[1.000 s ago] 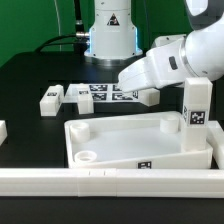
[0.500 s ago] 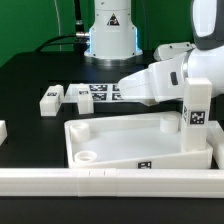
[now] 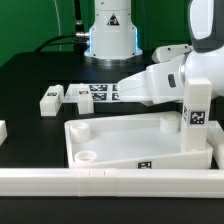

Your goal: Assemble desk

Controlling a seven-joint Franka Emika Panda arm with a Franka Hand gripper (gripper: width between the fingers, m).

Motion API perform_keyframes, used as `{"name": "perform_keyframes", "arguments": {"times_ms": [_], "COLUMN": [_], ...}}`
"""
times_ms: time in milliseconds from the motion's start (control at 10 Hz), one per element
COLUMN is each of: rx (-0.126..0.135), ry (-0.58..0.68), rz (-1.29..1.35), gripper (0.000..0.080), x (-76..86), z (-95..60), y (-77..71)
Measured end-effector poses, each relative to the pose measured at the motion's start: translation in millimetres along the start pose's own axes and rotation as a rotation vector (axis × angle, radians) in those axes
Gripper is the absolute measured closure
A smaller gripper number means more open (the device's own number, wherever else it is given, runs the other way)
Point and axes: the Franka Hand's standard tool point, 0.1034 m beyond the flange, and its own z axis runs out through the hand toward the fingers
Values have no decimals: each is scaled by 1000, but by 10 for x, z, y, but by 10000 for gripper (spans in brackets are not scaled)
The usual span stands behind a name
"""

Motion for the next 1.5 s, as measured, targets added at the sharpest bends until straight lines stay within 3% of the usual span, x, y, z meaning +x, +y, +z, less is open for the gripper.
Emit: {"name": "perform_keyframes", "arguments": {"times_ms": [500,800,1000,1300,1500], "rx": [12,14,49,70,100], "ry": [-17,-16,-16,-14,-9], "rz": [32,33,58,66,73], "gripper": [151,151,151,151,151], "x": [-116,-103,-112,-117,-108], "z": [-83,-65,-29,-22,-4], "y": [78,84,100,155,195]}}
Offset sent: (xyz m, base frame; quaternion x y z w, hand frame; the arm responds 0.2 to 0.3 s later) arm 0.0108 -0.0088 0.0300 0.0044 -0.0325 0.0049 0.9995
